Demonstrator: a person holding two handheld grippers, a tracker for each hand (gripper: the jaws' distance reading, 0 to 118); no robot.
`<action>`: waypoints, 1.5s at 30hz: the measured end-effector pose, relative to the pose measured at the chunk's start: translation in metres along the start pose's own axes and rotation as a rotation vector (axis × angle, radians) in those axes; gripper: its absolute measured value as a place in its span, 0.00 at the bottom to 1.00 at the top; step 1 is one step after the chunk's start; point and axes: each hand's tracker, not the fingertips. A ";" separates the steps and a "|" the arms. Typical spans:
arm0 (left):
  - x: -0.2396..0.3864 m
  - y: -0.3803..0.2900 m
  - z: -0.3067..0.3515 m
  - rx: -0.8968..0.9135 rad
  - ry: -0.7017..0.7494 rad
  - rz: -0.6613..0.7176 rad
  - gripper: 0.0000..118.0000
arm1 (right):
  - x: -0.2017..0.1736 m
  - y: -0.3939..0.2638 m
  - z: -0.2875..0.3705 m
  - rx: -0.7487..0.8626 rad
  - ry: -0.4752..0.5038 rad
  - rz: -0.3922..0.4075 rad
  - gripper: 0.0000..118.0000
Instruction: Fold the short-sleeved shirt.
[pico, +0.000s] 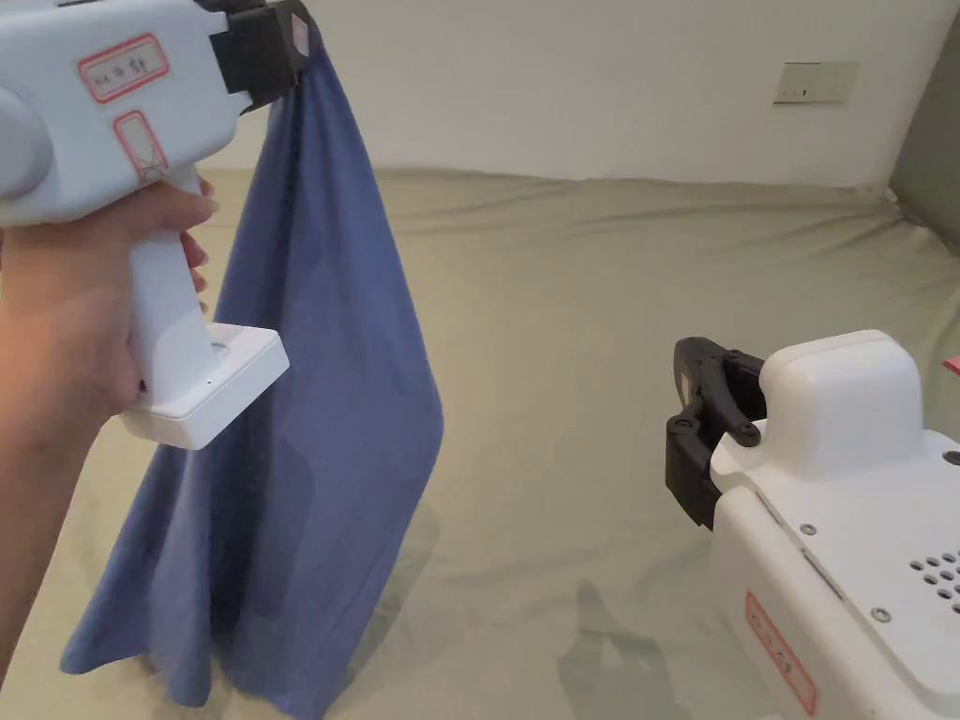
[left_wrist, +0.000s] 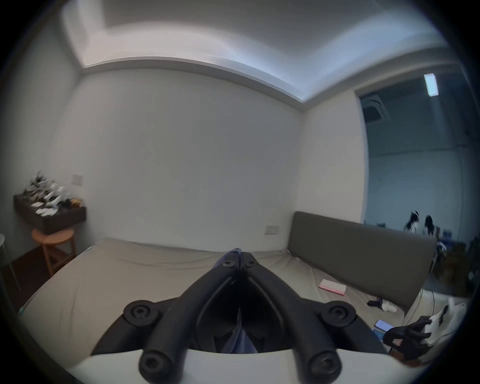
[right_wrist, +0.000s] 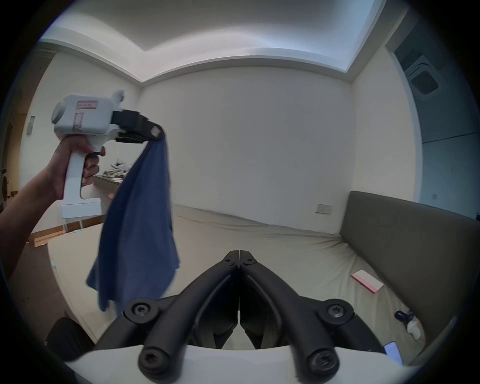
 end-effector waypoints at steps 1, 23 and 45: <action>0.012 -0.005 -0.015 -0.020 -0.015 -0.016 0.00 | 0.006 -0.001 0.003 -0.007 -0.013 0.001 0.01; 0.061 -0.317 -0.141 -0.641 0.058 -0.032 0.95 | 0.118 -0.094 -0.031 -0.283 -0.189 -0.037 0.01; 0.094 -0.180 0.073 -0.115 0.421 -0.169 0.00 | 0.053 -0.038 -0.054 -0.053 -0.080 0.114 0.01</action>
